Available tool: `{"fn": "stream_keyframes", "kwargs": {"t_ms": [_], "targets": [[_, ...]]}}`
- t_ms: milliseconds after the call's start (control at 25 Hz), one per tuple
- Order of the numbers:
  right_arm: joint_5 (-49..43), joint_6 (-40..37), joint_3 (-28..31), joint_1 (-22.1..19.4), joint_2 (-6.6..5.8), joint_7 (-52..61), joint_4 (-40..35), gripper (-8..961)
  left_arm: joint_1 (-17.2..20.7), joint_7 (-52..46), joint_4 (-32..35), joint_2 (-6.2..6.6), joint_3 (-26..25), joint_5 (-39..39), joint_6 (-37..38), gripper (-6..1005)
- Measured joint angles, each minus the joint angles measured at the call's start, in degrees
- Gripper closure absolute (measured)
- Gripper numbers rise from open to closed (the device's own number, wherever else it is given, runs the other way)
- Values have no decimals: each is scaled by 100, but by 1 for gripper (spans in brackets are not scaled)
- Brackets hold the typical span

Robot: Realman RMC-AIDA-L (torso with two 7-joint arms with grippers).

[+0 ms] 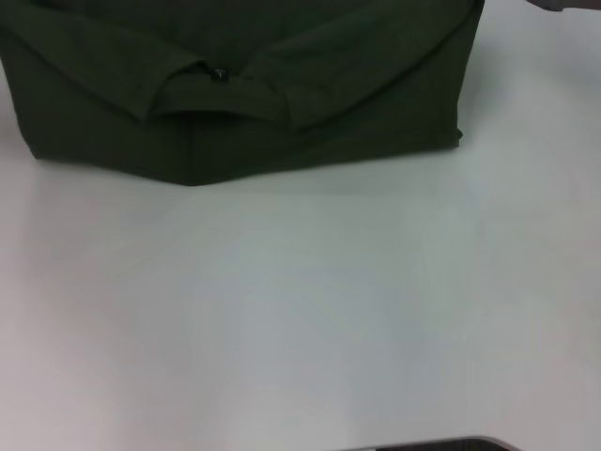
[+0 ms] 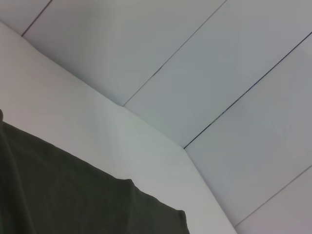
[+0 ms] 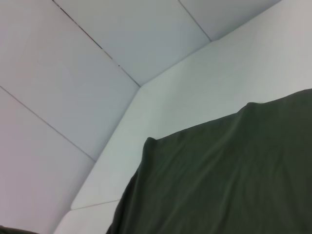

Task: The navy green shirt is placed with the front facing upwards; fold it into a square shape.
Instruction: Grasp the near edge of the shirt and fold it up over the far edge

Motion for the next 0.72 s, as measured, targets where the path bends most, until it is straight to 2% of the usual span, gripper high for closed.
{"fn": "stream_keyframes", "kwargs": {"t_ms": [320,720], "targets": [[0,394,-302,238,54,4,78,951,-213,150,-255,-46,139,-127,-345,966],[4,1,-596,340,35,175,86,950,-159,155,-242,-21,169,-161,-418,967]]}}
